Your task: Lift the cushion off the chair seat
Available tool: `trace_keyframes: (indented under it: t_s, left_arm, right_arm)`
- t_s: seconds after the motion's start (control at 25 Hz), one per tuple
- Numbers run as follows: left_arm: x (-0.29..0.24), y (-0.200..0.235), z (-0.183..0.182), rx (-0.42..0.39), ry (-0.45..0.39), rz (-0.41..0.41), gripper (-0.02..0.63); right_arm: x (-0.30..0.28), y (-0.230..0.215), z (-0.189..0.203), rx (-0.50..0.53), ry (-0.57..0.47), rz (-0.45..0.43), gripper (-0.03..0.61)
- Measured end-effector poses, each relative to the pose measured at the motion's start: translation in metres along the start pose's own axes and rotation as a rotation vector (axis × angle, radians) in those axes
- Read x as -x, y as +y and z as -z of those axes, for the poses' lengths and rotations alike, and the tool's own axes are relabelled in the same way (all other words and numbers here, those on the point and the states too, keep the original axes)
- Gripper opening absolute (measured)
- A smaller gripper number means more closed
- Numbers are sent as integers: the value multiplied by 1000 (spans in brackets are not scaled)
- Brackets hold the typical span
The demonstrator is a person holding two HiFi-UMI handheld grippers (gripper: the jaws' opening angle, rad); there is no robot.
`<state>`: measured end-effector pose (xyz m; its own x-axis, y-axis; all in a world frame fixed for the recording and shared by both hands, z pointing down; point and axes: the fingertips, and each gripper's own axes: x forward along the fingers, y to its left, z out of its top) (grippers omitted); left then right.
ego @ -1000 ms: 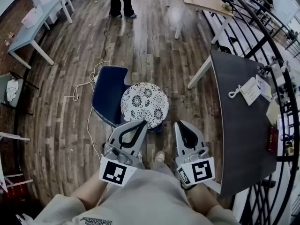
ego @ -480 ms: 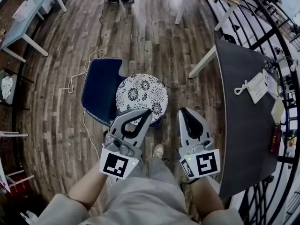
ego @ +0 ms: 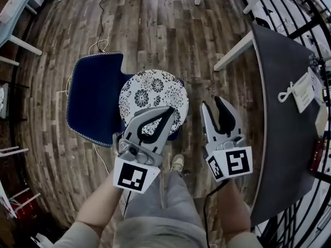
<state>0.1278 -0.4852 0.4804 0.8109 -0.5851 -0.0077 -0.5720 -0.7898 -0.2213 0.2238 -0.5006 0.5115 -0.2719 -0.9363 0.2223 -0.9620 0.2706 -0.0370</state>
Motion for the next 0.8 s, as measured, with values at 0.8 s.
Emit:
trace_keyframes:
  t_s: [0.8]
  left_arm:
    - [-40,-79,353,91,197,52,5]
  right_arm:
    - [-94,-45,406,-307,324,1,218]
